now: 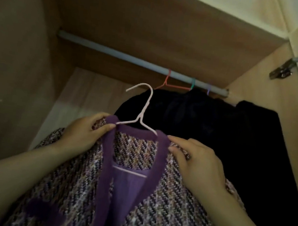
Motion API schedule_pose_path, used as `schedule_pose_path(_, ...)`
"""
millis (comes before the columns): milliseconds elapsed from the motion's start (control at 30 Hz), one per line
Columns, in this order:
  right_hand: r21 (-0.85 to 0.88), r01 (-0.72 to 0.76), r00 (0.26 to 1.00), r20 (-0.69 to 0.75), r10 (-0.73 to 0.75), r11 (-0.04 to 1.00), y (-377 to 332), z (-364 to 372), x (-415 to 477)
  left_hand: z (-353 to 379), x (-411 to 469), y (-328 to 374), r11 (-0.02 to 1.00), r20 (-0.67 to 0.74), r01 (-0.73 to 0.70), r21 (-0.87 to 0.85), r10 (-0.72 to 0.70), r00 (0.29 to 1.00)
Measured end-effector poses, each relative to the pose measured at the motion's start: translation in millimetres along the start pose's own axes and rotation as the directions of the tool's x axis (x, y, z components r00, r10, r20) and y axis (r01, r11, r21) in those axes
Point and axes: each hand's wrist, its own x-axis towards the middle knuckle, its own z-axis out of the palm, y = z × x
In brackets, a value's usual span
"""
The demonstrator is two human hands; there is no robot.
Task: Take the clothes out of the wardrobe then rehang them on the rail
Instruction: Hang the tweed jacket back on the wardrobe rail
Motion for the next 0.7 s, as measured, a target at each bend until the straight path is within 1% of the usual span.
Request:
schedule_pose_path(100, -0.076, -0.007, 0.999, -0.036, 0.005, 0.997, 5, 17, 24, 10, 29, -12, 0.999, -0.04, -0.036, 0.02, 0.037, 0.999)
schedule_pose_path(233, -0.192, -0.077, 0.996, 0.024, 0.083, 0.978, 10, 38, 61, 30, 63, -30, 0.995, -0.102, 0.022, 0.095, -0.013, 0.995)
schedule_pose_path(333, -0.263, -0.131, 0.991, -0.001, 0.135, 0.956, 13, 49, 80, 39, 78, -43, 0.997, -0.07, 0.035, 0.065, -0.031, 0.997)
schedule_pose_path(433, -0.342, -0.179, 0.984, -0.063, 0.167, 0.923, 13, 57, 102, 45, 90, -60, 0.997, -0.02, -0.034, 0.073, 0.036, 0.999)
schedule_pose_path(500, -0.346, -0.205, 0.979, -0.088, 0.186, 0.916, 11, 61, 124, 50, 100, -73, 0.995, 0.027, -0.064, 0.082, 0.062, 0.998)
schedule_pose_path(600, -0.378, -0.198, 0.979, -0.116, 0.166, 0.904, 6, 66, 160, 58, 130, -88, 0.995, 0.079, -0.085, 0.044, 0.081, 0.994)
schedule_pose_path(700, -0.422, -0.188, 0.98, -0.138, 0.142, 0.887, 3, 66, 197, 63, 169, -96, 0.995, 0.078, -0.096, 0.03, 0.093, 0.993)
